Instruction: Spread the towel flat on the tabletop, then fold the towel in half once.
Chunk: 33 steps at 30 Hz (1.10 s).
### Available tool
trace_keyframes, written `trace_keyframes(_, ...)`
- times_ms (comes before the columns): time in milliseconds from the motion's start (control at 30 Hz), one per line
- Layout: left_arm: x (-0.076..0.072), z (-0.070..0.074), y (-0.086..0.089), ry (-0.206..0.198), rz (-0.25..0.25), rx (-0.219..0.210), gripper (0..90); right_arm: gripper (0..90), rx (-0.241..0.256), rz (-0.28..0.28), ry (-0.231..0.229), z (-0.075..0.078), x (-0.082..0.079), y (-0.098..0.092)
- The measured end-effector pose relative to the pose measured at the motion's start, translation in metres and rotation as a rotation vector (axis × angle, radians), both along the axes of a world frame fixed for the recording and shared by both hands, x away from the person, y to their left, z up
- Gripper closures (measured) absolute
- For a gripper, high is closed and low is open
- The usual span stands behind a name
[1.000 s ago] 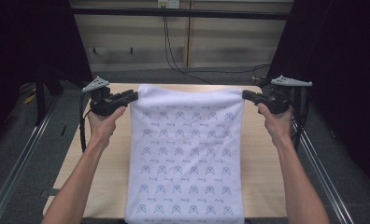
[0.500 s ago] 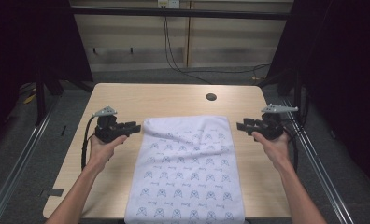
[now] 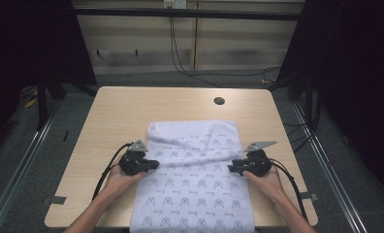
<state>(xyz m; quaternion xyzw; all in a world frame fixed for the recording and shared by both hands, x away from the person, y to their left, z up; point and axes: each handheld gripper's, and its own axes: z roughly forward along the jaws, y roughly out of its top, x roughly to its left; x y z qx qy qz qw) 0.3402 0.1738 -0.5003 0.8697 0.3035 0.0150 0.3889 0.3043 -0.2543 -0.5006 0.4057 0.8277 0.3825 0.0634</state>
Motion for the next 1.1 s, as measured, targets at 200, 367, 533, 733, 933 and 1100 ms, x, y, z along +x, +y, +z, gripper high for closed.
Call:
trace_keyframes(200, -0.015, -0.002, 0.009, 0.03, 0.004, -0.04, 87.3, 69.0, -0.063, 0.018, -0.052, 0.001, -0.014, 0.006)
trace_keyframes(367, -0.02, -0.002, 0.007, 0.034, 0.014, -0.041, 86.4, 84.0, -0.102, -0.005, -0.056, 0.003, -0.034, 0.004)
trace_keyframes(533, -0.026, -0.003, 0.001, 0.038, -0.013, -0.056, 86.0, 87.1, -0.068, -0.002, -0.025, 0.002, -0.051, -0.006)
trace_keyframes(733, -0.047, -0.001, -0.003, 0.075, -0.053, -0.056, 85.7, 86.6, -0.061, 0.015, -0.005, 0.004, -0.074, -0.013)
trace_keyframes(933, -0.067, 0.001, -0.002, 0.116, -0.109, -0.065, 76.6, 80.7, -0.048, 0.03, 0.03, 0.006, -0.084, -0.017)
trace_keyframes(1100, -0.073, 0.005, 0.002, 0.111, -0.128, -0.051, 70.1, 74.4, -0.045, 0.038, 0.044, 0.007, -0.089, -0.014)
